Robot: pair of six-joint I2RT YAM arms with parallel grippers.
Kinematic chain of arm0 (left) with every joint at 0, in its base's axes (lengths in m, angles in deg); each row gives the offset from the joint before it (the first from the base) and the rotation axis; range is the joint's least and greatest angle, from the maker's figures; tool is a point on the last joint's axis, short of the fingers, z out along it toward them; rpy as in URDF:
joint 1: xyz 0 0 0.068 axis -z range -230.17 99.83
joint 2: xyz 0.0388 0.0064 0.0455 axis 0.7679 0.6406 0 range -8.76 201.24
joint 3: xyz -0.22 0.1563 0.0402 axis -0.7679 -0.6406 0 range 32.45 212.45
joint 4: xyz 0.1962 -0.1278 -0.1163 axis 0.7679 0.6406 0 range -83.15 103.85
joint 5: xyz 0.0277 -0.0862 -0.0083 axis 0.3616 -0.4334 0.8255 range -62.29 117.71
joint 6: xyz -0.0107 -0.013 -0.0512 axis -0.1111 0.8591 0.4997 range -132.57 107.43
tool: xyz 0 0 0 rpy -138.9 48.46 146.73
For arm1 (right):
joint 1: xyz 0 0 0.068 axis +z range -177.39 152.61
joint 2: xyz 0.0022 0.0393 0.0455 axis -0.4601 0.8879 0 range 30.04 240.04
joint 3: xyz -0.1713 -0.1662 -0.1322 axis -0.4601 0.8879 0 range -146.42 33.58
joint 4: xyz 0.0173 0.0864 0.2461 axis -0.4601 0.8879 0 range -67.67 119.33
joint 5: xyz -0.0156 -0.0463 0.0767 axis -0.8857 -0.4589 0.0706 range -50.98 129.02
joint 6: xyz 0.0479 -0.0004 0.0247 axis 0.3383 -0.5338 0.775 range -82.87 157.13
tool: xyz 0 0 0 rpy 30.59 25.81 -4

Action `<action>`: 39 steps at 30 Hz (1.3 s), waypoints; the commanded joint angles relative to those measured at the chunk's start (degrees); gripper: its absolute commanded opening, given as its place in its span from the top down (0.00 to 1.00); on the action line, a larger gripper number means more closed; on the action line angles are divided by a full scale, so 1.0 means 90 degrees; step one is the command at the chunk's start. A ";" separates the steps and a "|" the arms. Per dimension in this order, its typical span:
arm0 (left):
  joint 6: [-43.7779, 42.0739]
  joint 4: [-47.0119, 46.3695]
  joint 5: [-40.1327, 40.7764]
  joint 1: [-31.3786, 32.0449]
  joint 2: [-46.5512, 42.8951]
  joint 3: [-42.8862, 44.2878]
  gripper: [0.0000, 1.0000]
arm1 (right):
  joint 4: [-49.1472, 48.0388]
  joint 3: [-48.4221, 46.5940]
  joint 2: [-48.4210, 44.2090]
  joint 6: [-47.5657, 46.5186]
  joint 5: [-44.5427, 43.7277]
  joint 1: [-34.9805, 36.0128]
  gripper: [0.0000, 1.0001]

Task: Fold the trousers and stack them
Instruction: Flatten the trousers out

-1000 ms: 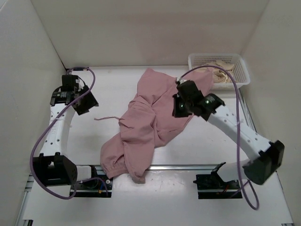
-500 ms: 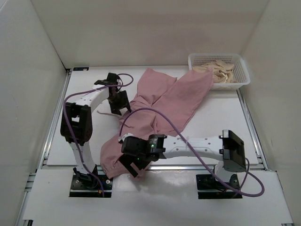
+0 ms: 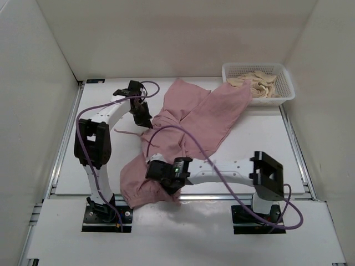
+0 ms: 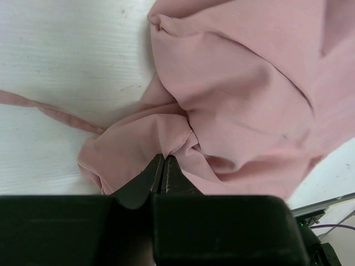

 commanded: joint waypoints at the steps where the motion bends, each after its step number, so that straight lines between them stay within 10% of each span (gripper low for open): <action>1: 0.0009 0.0023 0.0033 -0.0140 -0.0813 0.0635 0.90 | 0.0852 0.0477 -0.1355 0.0296 -0.1268 -0.0544 1.00; 7: 0.0126 0.0569 -0.0104 -0.0463 -0.1126 0.2060 0.90 | 0.1820 0.0166 -0.2519 -0.0532 -0.2763 -0.1863 1.00; 16: 0.0331 0.1584 -0.0599 -0.1214 -0.1654 0.5338 0.90 | 0.1500 -0.2984 -0.3088 -0.2263 -0.3953 -0.3769 1.00; 22: 0.0487 0.1207 -0.0700 -0.1040 -0.4228 0.2050 0.88 | 0.1206 -0.0866 -0.5028 -0.0552 -0.5342 -0.3925 1.00; 23: 0.0545 0.0722 -0.0932 -0.0953 -0.4600 0.0631 0.76 | 0.1380 -0.0358 -0.5331 -0.0090 -0.5343 -0.3925 1.00; 24: 0.0546 0.0475 -0.1070 -0.0874 -0.5222 -0.0069 0.28 | 0.1488 0.0692 -0.5904 0.0311 -0.5227 -0.3925 1.00; 27: 0.0488 0.0306 -0.0954 -0.0874 -0.5599 -0.1682 0.00 | 0.2279 0.2016 -0.6775 0.2168 -0.4751 -0.3994 0.15; 31: 0.0195 0.0443 -0.0301 -0.0952 -0.5337 -0.1708 0.11 | 0.2184 0.2753 -0.7092 0.2708 -0.4572 -0.4169 0.00; 32: 0.0136 0.0443 -0.0145 -0.0952 -0.5229 -0.1591 0.39 | 0.1970 0.2695 -0.6995 0.2476 -0.4572 -0.4237 0.00; 36: 0.0048 0.0648 0.0413 -0.1165 -0.4439 -0.1112 0.87 | 0.1539 0.2149 -0.5963 0.1675 -0.4359 -0.4315 0.00; 39: -0.0021 0.0648 0.0413 -0.1313 -0.4018 -0.1256 0.85 | 0.1479 0.1981 -0.5123 0.1448 -0.3237 -0.4462 0.00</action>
